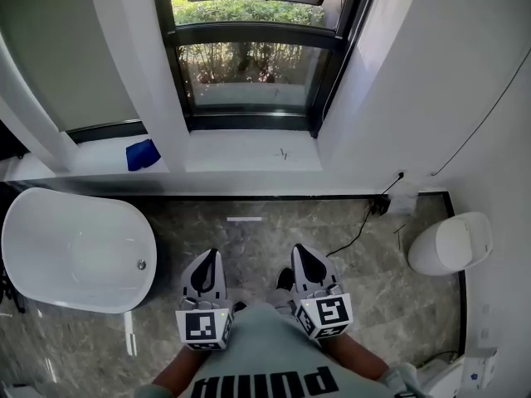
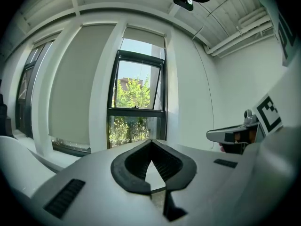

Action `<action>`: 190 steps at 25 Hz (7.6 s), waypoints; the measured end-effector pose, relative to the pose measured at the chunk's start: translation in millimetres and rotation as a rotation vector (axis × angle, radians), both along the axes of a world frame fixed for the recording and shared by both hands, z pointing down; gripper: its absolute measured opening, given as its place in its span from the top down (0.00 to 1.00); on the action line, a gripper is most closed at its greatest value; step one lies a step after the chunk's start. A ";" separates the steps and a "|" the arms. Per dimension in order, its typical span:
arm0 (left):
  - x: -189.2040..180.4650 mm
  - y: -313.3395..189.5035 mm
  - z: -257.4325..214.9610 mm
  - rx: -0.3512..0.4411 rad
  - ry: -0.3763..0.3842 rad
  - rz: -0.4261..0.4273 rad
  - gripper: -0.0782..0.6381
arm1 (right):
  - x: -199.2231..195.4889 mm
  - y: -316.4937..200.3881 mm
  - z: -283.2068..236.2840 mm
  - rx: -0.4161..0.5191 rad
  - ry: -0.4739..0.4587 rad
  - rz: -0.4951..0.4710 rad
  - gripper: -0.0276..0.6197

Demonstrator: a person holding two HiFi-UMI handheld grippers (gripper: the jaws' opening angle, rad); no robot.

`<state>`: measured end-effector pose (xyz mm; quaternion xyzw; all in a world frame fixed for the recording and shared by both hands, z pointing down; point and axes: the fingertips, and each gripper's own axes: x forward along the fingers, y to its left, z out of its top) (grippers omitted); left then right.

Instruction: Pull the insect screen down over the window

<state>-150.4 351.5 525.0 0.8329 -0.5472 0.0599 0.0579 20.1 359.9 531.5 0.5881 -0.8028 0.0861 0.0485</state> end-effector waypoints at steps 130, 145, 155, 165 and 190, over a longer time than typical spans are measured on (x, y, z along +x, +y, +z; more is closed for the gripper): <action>-14.1 -785.3 -694.8 0.730 -0.680 -0.107 0.35 | 148.1 -760.7 -729.1 0.977 1.148 0.099 0.60; -24.4 -798.8 -757.4 0.813 -0.791 -0.187 0.32 | 140.0 -769.2 -772.5 1.049 1.235 0.138 0.60; -26.5 -843.5 -770.6 0.714 -1.007 -0.265 0.30 | 165.1 -803.5 -788.2 0.982 1.360 0.238 0.60; -43.6 -857.6 -752.0 0.600 -1.242 -0.333 0.28 | 161.2 -807.0 -775.3 0.899 1.498 0.240 0.60; -51.2 -842.8 -574.9 0.356 -1.429 -0.133 0.28 | 168.9 -803.7 -610.8 0.581 1.575 0.073 0.60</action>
